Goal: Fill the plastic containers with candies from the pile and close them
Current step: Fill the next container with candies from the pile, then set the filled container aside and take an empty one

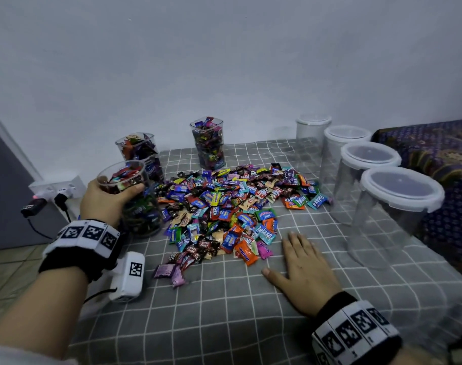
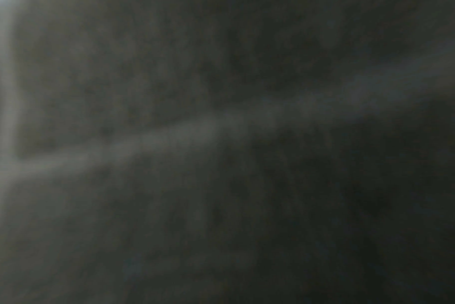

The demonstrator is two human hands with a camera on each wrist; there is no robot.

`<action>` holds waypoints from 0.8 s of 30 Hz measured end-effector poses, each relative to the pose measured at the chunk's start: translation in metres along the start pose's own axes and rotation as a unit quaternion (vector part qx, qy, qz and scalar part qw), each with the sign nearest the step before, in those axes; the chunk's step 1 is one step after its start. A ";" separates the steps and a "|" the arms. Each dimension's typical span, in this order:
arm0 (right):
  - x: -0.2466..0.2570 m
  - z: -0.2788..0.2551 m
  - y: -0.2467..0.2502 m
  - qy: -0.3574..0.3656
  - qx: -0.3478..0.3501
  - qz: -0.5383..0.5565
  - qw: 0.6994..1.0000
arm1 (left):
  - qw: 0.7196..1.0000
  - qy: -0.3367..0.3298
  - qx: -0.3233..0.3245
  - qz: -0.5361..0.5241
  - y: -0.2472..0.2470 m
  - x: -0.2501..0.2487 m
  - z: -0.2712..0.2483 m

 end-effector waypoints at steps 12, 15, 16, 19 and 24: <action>-0.001 0.003 -0.002 0.007 -0.005 0.004 1.000 | 0.998 0.008 -0.028 0.061 -0.007 0.004 0.030; -0.001 0.003 -0.002 0.009 -0.009 0.002 1.000 | 0.999 0.016 -0.017 0.047 -0.006 0.008 0.034; -0.001 0.003 -0.002 0.010 -0.011 0.002 1.000 | 0.999 0.018 -0.013 0.045 -0.004 0.008 0.034; -0.001 0.004 -0.002 0.010 -0.014 0.003 1.000 | 0.998 0.018 -0.008 0.061 0.000 0.007 0.041; -0.001 0.003 -0.002 0.005 -0.011 0.008 1.000 | 0.998 -0.009 -0.048 0.049 0.013 -0.017 0.057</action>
Point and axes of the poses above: each hand's wrist, its own z-axis towards the middle knuckle, its own y-axis out of the back of the hand, x = y × z, the point moved 5 cm from there along z, towards the middle knuckle, and after that the axes turned 7 degrees about z, right-handed, at the moved point
